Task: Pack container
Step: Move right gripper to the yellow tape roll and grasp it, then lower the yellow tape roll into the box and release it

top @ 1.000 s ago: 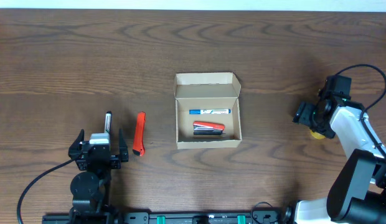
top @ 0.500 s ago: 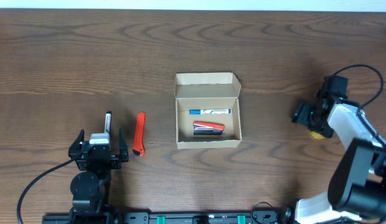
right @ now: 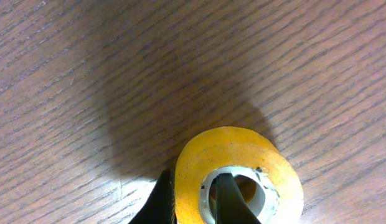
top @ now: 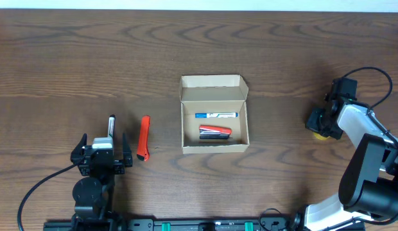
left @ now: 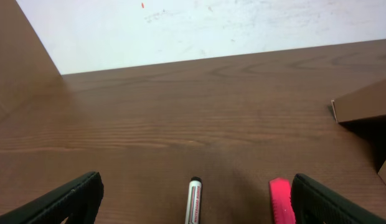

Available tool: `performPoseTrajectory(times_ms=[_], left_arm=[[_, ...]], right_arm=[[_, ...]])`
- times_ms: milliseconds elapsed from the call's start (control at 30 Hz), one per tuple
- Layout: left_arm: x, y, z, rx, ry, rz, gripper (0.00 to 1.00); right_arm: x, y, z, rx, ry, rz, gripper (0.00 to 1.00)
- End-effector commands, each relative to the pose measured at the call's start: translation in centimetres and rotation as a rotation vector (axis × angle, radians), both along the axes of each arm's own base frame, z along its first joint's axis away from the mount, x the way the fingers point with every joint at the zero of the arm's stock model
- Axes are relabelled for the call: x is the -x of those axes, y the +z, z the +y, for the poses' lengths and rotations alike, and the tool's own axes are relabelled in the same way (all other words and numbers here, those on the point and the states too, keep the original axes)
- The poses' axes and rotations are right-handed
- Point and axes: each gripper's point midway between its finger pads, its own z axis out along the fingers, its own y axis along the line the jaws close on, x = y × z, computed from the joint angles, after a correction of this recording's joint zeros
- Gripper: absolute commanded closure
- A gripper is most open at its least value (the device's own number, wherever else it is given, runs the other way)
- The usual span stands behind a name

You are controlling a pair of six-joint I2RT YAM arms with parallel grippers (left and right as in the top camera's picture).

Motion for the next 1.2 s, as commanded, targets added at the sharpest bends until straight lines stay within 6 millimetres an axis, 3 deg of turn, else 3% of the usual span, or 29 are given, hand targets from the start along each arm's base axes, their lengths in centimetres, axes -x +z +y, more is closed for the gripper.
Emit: performPoseTrajectory(times_ms=[0,133,267,433,533,600,700,800,967,1167], left_arm=[[0.0,-1.4,-0.1,-0.018,-0.009,0.031,0.05],[0.0,-1.4,-0.1,-0.018,-0.009,0.031,0.05],[0.0,-1.4,-0.1,-0.018,-0.009,0.031,0.05],[0.0,-1.4,-0.1,-0.018,-0.008,0.031,0.05],[0.0,-1.4,-0.1,-0.018,-0.008,0.031,0.05],[0.0,-1.4,-0.1,-0.018,-0.009,0.031,0.05],[0.0,-1.4,-0.1,-0.018,-0.009,0.031,0.05],[0.0,-1.4,-0.1,-0.018,-0.009,0.03,0.05],[0.0,-1.4,-0.1,-0.018,-0.009,0.031,0.05],[0.0,-1.4,-0.1,-0.018,-0.009,0.031,0.05]], right_arm=[[0.5,-1.7,2.4,-0.105,0.07,0.032,0.99],[-0.7,0.0,3.9,-0.095,0.128,0.004,0.99],[-3.9,5.2,7.3,-0.064,0.311,-0.113,0.99],[-7.1,14.2,15.6,-0.072,0.718,-0.353,0.99],[-6.4,18.6,21.4,-0.06,1.044,-0.452,0.99],[-4.7,20.0,24.6,-0.054,1.268,-0.466,0.99],[-0.8,20.2,28.6,-0.039,1.658,-0.43,0.99],[2.3,19.3,30.5,-0.019,1.901,-0.371,0.99],[2.5,17.7,31.3,-0.015,1.961,-0.317,0.99],[2.2,13.2,31.5,-0.084,1.987,-0.179,0.99]])
